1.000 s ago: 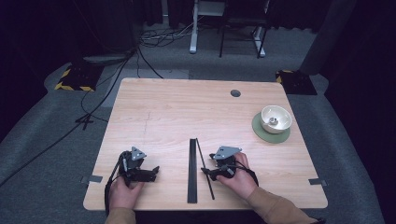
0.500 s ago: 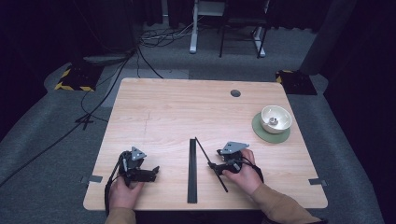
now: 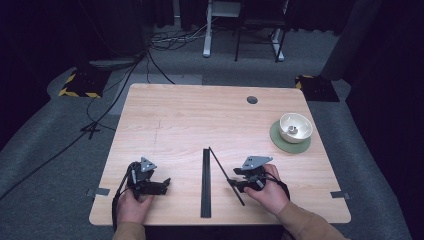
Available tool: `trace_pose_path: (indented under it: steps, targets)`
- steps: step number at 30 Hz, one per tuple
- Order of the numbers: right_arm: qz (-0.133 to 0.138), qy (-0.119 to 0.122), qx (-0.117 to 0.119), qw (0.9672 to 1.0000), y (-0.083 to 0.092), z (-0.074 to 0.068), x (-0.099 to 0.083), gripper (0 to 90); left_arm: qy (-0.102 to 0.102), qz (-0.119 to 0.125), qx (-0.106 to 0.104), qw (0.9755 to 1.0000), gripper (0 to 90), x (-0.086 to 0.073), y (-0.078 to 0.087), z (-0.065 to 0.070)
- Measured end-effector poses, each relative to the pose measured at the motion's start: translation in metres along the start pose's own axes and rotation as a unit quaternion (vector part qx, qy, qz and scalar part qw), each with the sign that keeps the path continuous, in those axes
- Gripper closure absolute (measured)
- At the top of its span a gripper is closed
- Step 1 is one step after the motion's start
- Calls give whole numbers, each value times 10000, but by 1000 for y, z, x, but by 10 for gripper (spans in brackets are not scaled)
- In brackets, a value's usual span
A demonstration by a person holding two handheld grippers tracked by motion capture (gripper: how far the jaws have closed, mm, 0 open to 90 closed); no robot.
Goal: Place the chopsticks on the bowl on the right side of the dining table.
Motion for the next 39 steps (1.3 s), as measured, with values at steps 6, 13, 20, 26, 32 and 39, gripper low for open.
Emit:
trace_pose_path:
  steps: [6, 13, 20, 26, 32, 39]
  targets:
    - [-161, 49, -16, 9999, -7, 0, -4, 570, 0, 1, 0, 10000, 19, 0, 0, 0]
    - [-250, -6, -285, 9993, -11, 8, -2, 701, 0, 1, 0, 10000, 19, 0, 0, 0]
    - [-296, -287, -472, 9980, -11, 28, -3, 806, 0, 1, 0, 10000, 19, 0, 0, 0]
    - [-352, -340, -460, 9977, -10, 34, -4, 849, 1, 2, 0, 10000, 19, 0, 0, 0]
    - [-407, -587, -478, 9963, -10, 37, -4, 858, 0, 0, 0, 10000, 19, 0, 0, 0]
    - [-383, -725, -550, 9951, -10, 40, -5, 862, -2, 2, 11, 10000, 19, 0, 0, 0]
Point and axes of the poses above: each handheld gripper's, and its own axes: y roughly backward along the jaws, x roughly out of its top, z roughly to its right, the point moved 3 cm from there along -y, roughly forward along the jaws, and after that the axes turned 10 degrees about -x, right-handed, at the moved point
